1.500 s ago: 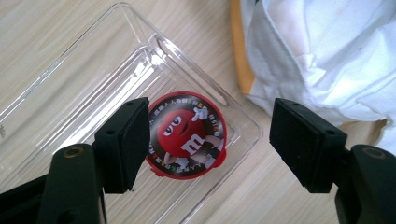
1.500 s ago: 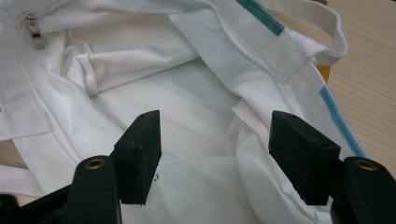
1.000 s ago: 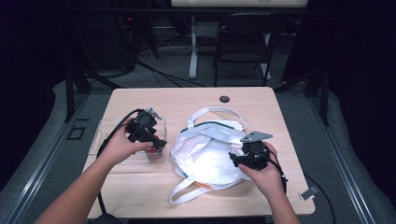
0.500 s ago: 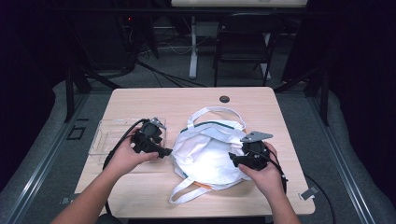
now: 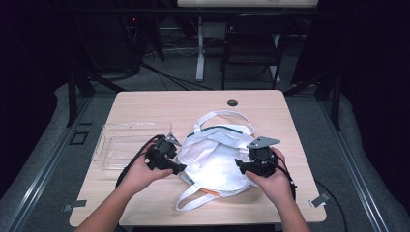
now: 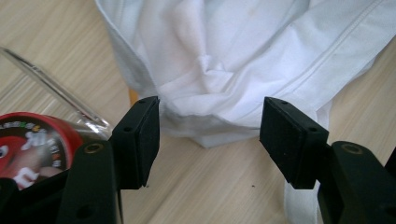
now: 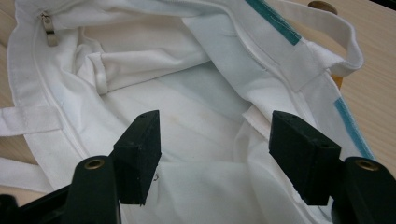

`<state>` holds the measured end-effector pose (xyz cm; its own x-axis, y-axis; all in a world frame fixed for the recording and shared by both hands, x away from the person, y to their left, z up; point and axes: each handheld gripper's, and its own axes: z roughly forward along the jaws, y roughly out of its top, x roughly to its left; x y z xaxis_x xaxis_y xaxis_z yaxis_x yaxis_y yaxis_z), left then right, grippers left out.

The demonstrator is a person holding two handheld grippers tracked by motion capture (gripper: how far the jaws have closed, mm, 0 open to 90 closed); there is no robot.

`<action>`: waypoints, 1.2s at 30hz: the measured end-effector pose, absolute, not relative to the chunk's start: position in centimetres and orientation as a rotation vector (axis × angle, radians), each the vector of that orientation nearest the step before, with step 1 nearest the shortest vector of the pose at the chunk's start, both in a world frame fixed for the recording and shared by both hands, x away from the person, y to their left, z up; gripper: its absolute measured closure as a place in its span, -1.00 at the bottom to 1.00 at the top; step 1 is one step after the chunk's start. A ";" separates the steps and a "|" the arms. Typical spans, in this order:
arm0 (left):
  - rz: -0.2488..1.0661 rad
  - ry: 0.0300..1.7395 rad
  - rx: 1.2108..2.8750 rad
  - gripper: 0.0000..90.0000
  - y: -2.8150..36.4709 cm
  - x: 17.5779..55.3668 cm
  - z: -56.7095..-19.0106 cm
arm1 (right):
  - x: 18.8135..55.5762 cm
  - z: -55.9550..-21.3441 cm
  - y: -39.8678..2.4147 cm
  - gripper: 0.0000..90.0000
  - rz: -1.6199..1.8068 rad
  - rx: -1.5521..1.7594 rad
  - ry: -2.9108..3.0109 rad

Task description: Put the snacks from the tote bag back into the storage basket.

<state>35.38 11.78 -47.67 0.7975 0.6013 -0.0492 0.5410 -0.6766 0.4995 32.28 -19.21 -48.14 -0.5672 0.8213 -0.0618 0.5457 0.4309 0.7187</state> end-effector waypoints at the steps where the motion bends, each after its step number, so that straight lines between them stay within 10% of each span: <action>1: 0.161 0.848 2.483 -0.15 11.6 35.2 -47.9 | 32.3 -48.2 -19.1 -0.24 0.924 1.160 2.286; 36: 0.204 0.804 2.422 0.22 11.6 33.0 -49.1 | 32.2 -48.5 -18.5 -0.24 0.914 1.123 2.313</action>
<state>32.97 11.62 -49.09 0.8071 0.5895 -0.0339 0.5017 -0.6543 0.5658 32.22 -18.45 -48.55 -0.5918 0.8026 -0.0756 0.5340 0.4605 0.7090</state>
